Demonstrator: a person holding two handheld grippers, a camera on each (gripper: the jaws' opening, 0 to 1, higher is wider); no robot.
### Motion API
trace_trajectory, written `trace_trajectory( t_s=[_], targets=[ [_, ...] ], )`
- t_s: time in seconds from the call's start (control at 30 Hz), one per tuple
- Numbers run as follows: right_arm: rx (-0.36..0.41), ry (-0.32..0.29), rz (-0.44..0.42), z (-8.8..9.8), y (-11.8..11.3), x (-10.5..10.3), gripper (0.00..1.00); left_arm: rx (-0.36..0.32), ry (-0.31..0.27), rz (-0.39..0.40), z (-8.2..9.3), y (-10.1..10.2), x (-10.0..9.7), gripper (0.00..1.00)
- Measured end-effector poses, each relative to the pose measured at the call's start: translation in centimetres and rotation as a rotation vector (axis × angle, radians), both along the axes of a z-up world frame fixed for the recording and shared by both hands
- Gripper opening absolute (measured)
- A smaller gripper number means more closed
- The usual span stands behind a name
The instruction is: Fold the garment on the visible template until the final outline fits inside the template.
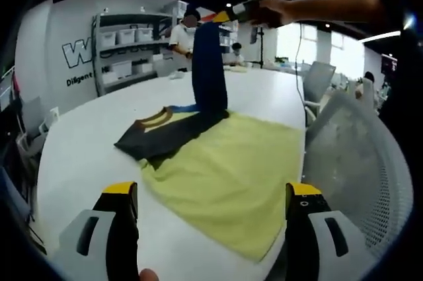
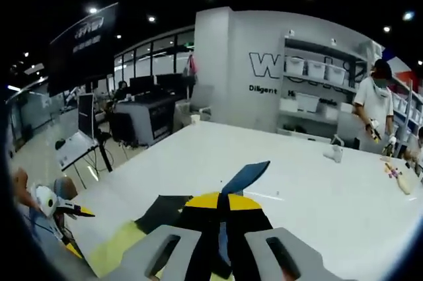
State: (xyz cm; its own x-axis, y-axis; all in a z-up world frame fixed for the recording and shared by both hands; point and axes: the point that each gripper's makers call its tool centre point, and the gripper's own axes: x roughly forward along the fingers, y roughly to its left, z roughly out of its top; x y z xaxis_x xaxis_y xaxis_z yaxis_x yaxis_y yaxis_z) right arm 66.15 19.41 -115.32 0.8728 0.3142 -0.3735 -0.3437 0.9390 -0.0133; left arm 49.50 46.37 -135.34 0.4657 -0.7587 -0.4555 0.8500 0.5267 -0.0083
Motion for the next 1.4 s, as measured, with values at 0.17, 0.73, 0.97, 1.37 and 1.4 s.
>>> trace_trajectory(
  t_s=[0.17, 0.73, 0.97, 1.37, 1.4],
  targets=[
    [0.033, -0.002, 0.027, -0.4, 1.5, 0.2, 0.00, -0.005, 0.004, 0.016, 0.4, 0.0, 0.1, 0.88],
    [0.157, 0.072, 0.099, -3.5, 5.2, 2.4, 0.00, 0.013, -0.005, 0.082, 0.3, -0.1, 1.2, 0.88],
    [0.189, 0.110, 0.129, -5.2, 8.0, 3.3, 0.00, -0.019, 0.011, 0.138, 0.3, 0.4, 1.3, 0.88],
    [0.148, 0.197, 0.173, -10.7, 12.0, 2.7, 0.00, -0.014, 0.021, 0.130, -0.2, 0.4, 0.4, 0.88],
    [0.143, 0.201, 0.174, -11.2, 12.2, 2.7, 0.00, -0.013, 0.021, 0.130, -0.2, 0.5, 0.4, 0.88]
  ],
)
